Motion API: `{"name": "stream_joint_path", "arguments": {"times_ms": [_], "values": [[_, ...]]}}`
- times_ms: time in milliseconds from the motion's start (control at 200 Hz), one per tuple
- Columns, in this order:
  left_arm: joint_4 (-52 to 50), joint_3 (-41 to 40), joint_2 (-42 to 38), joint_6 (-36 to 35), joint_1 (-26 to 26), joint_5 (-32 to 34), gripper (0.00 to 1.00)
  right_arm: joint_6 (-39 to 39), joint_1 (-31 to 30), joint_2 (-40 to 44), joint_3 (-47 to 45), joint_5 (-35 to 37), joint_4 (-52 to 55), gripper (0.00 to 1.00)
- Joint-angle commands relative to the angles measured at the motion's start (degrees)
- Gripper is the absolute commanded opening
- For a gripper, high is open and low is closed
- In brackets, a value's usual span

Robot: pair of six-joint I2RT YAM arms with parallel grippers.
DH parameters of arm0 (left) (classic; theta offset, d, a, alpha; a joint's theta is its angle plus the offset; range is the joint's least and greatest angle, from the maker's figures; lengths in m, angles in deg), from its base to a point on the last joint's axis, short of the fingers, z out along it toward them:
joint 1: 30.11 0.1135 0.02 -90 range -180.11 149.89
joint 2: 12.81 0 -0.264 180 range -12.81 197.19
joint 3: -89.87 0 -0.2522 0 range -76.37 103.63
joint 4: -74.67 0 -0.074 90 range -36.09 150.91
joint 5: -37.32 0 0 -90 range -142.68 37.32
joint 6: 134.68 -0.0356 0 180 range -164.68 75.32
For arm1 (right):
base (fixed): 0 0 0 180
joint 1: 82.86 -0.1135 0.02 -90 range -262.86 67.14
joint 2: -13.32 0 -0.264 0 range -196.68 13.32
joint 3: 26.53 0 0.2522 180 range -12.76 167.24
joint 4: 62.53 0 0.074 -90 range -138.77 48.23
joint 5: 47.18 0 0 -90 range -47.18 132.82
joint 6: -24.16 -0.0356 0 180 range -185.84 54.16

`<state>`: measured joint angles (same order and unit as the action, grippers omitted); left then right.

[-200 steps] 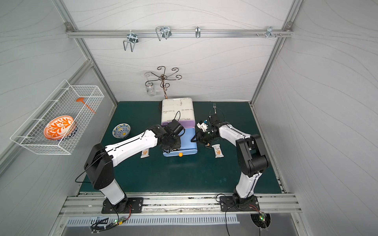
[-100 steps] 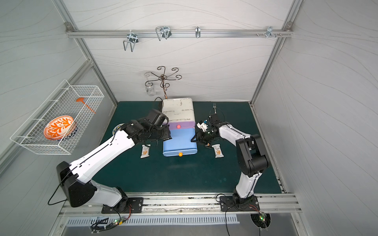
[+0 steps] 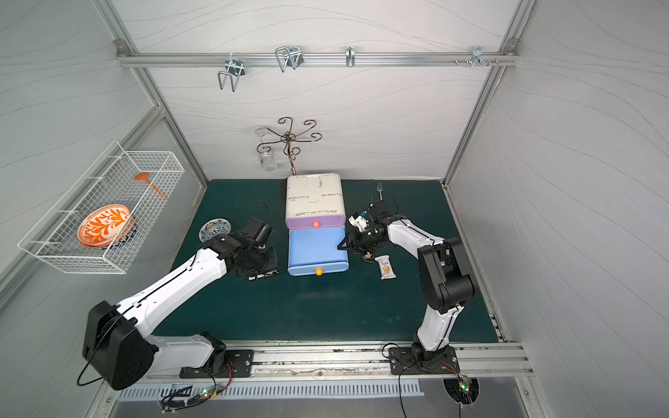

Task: Take the cookies out of the drawer
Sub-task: Place the cookie at the center of the board, then close the drawer in the storage box.

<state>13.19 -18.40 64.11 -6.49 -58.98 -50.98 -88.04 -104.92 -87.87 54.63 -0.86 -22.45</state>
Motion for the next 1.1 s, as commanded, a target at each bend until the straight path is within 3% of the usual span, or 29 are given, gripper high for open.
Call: {"name": "stream_joint_path", "arguments": {"times_ms": [0,175,305,395,670,815,990,1095], "values": [[5.97,-1.70,3.31,-1.23,0.76,-1.71,0.45,-0.41,-0.64,0.29,1.65,-0.87,-0.75,0.38],[10.24,-3.96,9.26,-0.34,2.48,-1.19,0.45,-0.54,-0.95,0.46,1.49,-0.32,-0.49,0.37],[11.37,-3.95,10.73,0.20,3.26,-0.62,0.64,-0.74,-1.33,0.55,1.52,0.07,-0.58,0.38],[9.62,-2.77,7.48,0.63,3.27,-0.37,0.74,-0.88,-1.49,0.73,1.54,0.19,-0.81,0.37],[1.94,-2.30,-8.93,5.71,0.48,-3.38,0.85,-1.25,-1.49,0.59,1.81,0.43,-1.21,0.38],[1.16,-7.62,-17.66,10.61,-4.18,-2.92,0.83,-0.97,-1.47,0.22,2.77,0.35,-0.61,0.38],[18.46,-19.00,-23.98,19.69,-12.77,-8.14,0.66,-0.85,-1.42,-0.22,3.26,0.18,-0.55,0.37],[26.98,-22.99,-22.81,23.75,-15.38,-7.70,0.64,-0.80,-1.27,-0.49,3.49,0.18,-0.49,0.38]]}}
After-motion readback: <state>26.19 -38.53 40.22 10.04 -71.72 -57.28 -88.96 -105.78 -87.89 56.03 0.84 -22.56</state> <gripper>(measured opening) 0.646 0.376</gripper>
